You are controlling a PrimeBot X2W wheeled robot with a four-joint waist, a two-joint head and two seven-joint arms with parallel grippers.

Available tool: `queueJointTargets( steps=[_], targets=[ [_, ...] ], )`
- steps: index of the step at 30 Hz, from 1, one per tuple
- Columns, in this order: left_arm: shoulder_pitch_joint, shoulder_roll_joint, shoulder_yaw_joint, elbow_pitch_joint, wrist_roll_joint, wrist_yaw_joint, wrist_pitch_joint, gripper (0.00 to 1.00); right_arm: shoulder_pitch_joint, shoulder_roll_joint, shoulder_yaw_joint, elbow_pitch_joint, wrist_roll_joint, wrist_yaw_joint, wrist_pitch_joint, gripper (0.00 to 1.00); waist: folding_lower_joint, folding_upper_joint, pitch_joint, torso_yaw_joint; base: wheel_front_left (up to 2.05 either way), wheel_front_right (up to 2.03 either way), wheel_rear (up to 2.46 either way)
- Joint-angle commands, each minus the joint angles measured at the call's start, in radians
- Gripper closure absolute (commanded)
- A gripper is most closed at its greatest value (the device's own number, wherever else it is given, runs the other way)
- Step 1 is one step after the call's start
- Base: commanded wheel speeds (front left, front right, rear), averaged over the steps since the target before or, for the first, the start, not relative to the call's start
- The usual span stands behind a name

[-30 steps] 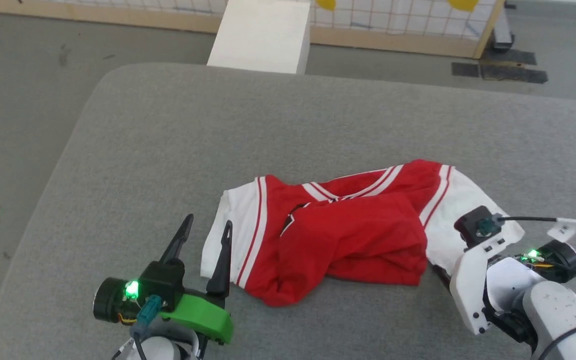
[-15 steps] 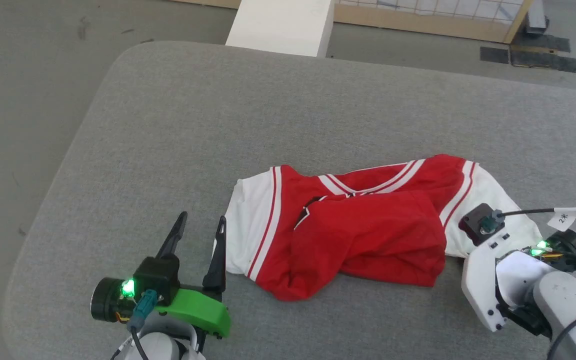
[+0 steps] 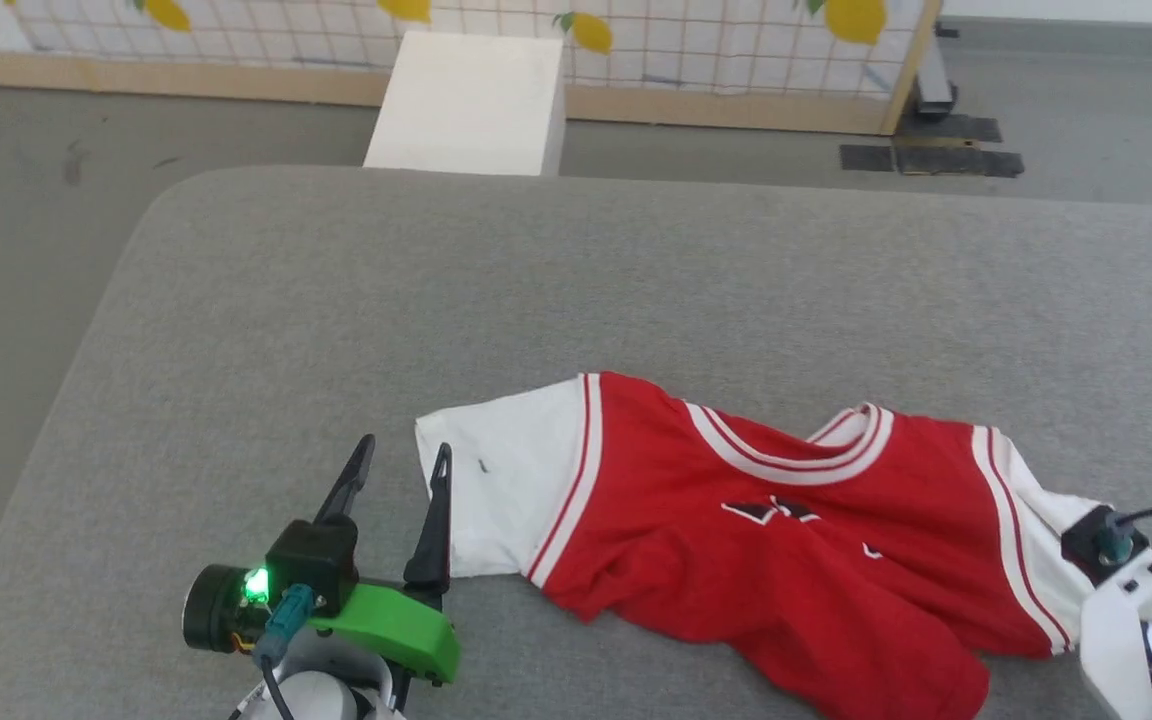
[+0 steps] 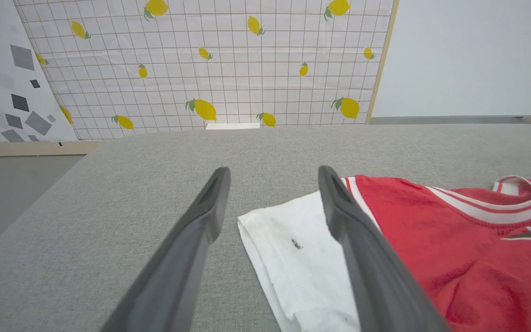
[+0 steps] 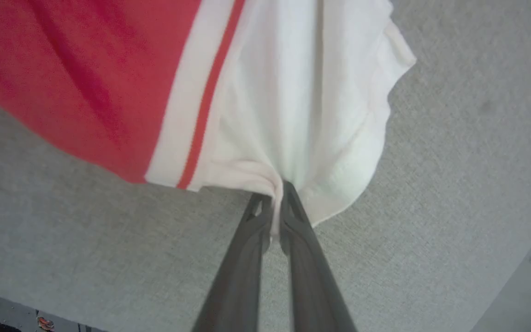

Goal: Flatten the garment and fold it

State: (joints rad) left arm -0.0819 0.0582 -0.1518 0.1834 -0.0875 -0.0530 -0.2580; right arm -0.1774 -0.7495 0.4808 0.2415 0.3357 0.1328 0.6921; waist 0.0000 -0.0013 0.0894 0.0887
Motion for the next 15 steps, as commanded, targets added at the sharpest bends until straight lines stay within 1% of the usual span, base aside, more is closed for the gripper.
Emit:
queueJointTargets(
  steps=[1,4,5,6,7,10,15],
  targets=[
    [0.011,-0.004,0.003,0.004,0.0,-0.004,-0.004,0.0,0.026,-0.005,-0.01,0.001,0.0,-0.002,0.0,1.0,0.0,0.0013,-0.017,-0.027,0.0,0.0,0.0],
    [0.012,-0.005,0.003,0.016,-0.001,-0.006,-0.004,0.0,0.059,0.013,-0.037,0.021,-0.012,-0.002,-0.002,1.0,0.0,0.0013,-0.02,-0.037,0.0,0.0,0.0],
    [0.012,-0.005,0.003,0.02,-0.001,-0.006,-0.004,0.0,0.07,0.028,-0.05,0.024,-0.012,-0.002,-0.011,1.0,0.0,0.0013,-0.021,-0.041,0.0,0.0,0.0],
    [0.012,-0.005,0.004,0.023,-0.001,-0.006,-0.004,0.0,0.073,0.042,-0.063,0.022,-0.015,-0.002,-0.032,0.83,0.0,0.0013,-0.022,-0.045,0.0,0.0,0.0],
    [0.011,-0.005,0.005,0.025,-0.001,-0.006,-0.004,0.0,0.077,0.06,-0.08,0.021,-0.018,-0.002,-0.057,0.0,0.0,0.0013,-0.023,-0.05,0.0,0.0,0.0],
    [0.008,-0.005,0.01,0.031,0.0,-0.007,-0.004,0.0,0.081,0.105,-0.117,-0.001,-0.009,-0.002,-0.123,0.0,0.0,0.0013,-0.031,-0.066,0.0,0.0,0.0],
    [0.007,-0.006,0.019,0.036,0.002,-0.012,-0.004,0.0,0.083,0.167,-0.209,-0.078,0.024,-0.002,-0.238,0.0,0.0,0.0013,-0.047,-0.093,0.0,0.0,0.0]
  ],
)
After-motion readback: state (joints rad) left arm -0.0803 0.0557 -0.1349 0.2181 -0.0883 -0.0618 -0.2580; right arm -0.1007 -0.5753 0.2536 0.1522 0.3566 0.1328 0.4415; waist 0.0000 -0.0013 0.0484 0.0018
